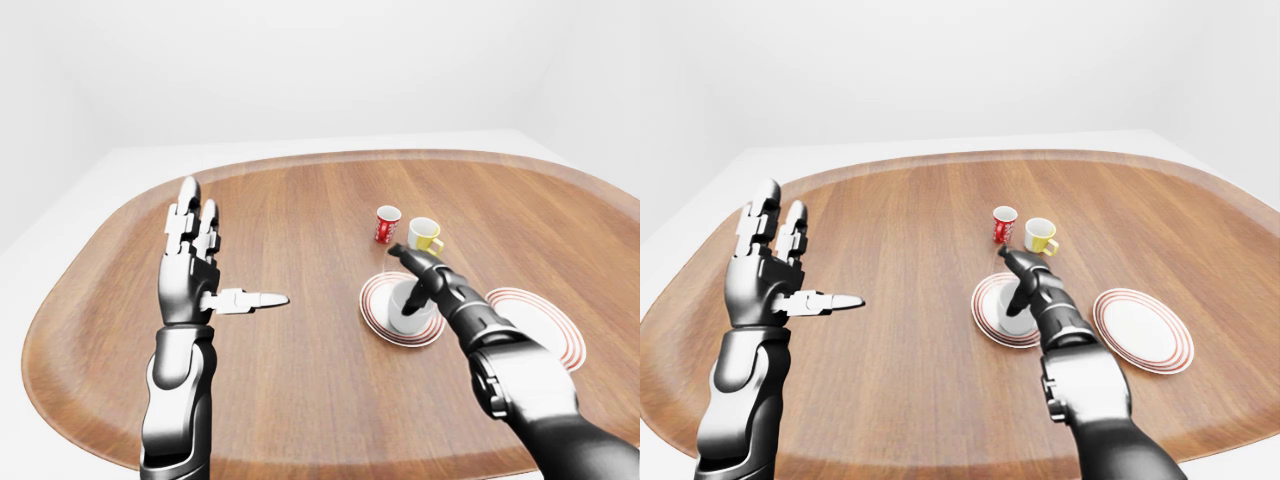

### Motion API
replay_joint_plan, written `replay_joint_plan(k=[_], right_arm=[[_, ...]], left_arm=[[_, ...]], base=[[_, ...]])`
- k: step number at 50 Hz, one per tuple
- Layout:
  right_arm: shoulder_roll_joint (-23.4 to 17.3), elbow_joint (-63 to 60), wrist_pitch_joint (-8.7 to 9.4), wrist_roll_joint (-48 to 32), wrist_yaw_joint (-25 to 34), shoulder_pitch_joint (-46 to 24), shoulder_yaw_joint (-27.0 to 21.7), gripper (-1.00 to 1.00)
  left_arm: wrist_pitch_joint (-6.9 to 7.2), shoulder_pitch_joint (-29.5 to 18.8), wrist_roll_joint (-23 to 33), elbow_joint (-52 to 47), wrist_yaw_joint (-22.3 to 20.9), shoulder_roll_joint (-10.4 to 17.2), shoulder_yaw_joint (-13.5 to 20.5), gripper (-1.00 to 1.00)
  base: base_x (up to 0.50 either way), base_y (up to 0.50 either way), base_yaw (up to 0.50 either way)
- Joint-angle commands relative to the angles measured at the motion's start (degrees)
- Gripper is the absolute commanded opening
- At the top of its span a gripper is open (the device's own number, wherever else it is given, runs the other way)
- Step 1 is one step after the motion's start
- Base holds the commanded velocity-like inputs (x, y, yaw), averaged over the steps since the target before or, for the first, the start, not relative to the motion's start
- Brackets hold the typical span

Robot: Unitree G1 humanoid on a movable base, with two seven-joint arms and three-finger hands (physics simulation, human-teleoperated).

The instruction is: Put the white mug on the left plate.

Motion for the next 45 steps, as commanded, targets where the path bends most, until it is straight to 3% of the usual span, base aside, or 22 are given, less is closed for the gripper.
replay_joint_plan(k=[1,14,28,45], right_arm=[[-0.4,0.1,0.0,-0.8,0.5,1.1,0.8,1.0],[-0.6,0.3,0.0,-2.4,4.0,3.5,1.4,1.0],[-3.8,-0.6,0.0,-1.5,4.8,-4.2,0.2,1.0],[-4.4,-3.4,0.0,1.2,7.7,-5.4,0.3,1.0]], left_arm=[[0.0,0.0,0.1,0.1,0.0,0.0,0.0,0.98],[0.0,0.2,0.2,0.6,0.0,0.0,-0.1,0.98],[0.0,0.7,0.3,1.0,-0.4,-0.4,-0.7,0.98],[0.0,0.3,0.0,0.3,-0.3,-0.2,-0.3,0.98]], base=[[0.0,0.0,0.0],[0.0,0.0,0.0],[0.0,0.0,0.0],[0.0,0.0,0.0]])
